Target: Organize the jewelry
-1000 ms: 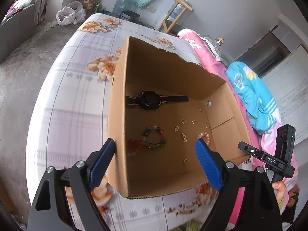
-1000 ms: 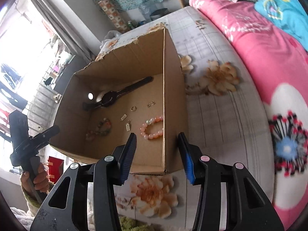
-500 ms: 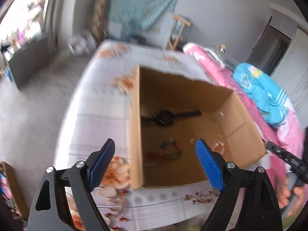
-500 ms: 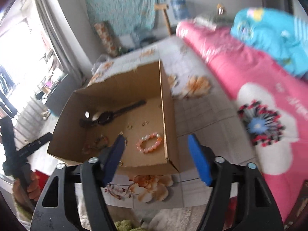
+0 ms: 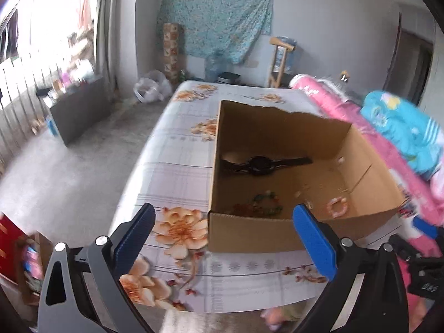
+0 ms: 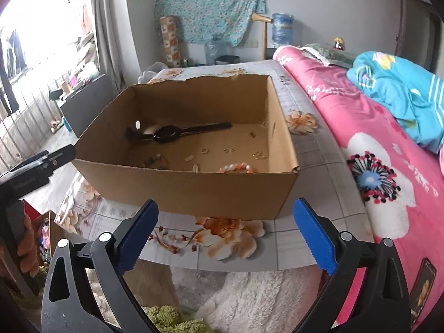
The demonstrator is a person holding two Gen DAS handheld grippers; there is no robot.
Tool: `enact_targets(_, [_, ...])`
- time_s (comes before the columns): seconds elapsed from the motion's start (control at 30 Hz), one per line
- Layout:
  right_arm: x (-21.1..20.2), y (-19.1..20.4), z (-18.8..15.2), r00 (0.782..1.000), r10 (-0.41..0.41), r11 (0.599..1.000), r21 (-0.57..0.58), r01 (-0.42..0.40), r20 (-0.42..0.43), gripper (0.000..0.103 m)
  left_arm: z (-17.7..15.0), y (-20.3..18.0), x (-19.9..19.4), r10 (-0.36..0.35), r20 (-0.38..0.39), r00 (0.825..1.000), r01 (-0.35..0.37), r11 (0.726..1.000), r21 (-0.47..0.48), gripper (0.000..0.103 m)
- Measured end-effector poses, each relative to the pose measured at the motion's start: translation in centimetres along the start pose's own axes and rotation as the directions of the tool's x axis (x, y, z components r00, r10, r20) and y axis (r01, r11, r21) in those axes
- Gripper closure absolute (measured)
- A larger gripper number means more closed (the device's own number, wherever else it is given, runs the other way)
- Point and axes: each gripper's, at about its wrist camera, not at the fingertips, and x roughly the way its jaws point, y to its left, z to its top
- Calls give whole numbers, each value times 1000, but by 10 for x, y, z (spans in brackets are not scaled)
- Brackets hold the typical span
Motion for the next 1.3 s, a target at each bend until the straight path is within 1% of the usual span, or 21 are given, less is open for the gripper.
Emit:
enact_targets(0.07, [-2, 7, -2, 1000, -17, 1000, -8, 17, 13, 8, -4, -8, -1, 34, 4, 999, -34, 999, 38, 6])
enact_targets(0.13, [-4, 13, -2, 998, -64, 998, -25, 65, 25, 8, -5, -11, -1, 25, 2, 1000, -25, 998, 60, 6])
enact_targets(0.17, [-4, 15, -2, 996, -78, 996, -32, 79, 30, 8, -6, -12, -1, 8, 8, 1000, -8, 997, 74, 6])
enact_targets(0.23, [-4, 18, -2, 995, -93, 995, -41, 95, 36, 8, -7, -15, -1, 8, 6, 1000, -8, 996, 89, 6])
enact_targets(0.33, [-3, 19, -2, 996, -83, 996, -39, 84, 29, 8, -9, -20, 2, -7, -14, 1000, 8, 996, 88, 6])
enact_targets(0.43, [0, 18, -1, 995, -100, 995, -25, 100, 22, 8, -10, -23, 5, -34, -37, 999, 37, 996, 75, 6])
enact_targets(0.53, [0, 18, 2, 995, -97, 995, -25, 98, 24, 8, -12, -28, 11, -26, -88, 996, 31, 998, 55, 6])
enact_targets(0.63, [8, 20, 7, 995, -93, 995, -35, 92, -29, 8, -12, -34, 25, -9, -176, 984, 18, 999, 51, 6])
enact_targets(0.7, [15, 20, 11, 995, -58, 998, -26, 56, -78, 8, -13, -37, 33, 12, -214, 977, 0, 998, 55, 6])
enact_targets(0.8, [22, 18, 14, 992, -38, 999, -5, 37, -118, 8, -15, -39, 41, 17, -252, 967, -4, 999, 52, 6])
enact_targets(0.83, [26, 18, 17, 990, -35, 999, -1, 35, -137, 8, -15, -40, 43, 17, -261, 965, -4, 999, 52, 6])
enact_targets(0.93, [30, 16, 20, 987, -27, 1000, 11, 29, -156, 8, -13, -44, 47, 26, -281, 959, -9, 998, 63, 6])
enact_targets(1.0, [34, 16, 22, 985, -32, 999, 16, 36, -171, 8, -12, -45, 51, 20, -305, 952, -3, 998, 57, 6])
enact_targets(1.1, [38, 14, 22, 980, -21, 999, 30, 27, -199, 8, -11, -47, 54, 21, -325, 946, -4, 999, 53, 6])
enact_targets(1.2, [40, 13, 23, 978, -16, 999, 38, 25, -209, 8, -11, -48, 57, 22, -340, 940, -4, 999, 51, 6])
enact_targets(1.3, [41, 12, 23, 976, -15, 999, 41, 24, -216, 8, -10, -50, 59, 25, -345, 938, -6, 998, 57, 6])
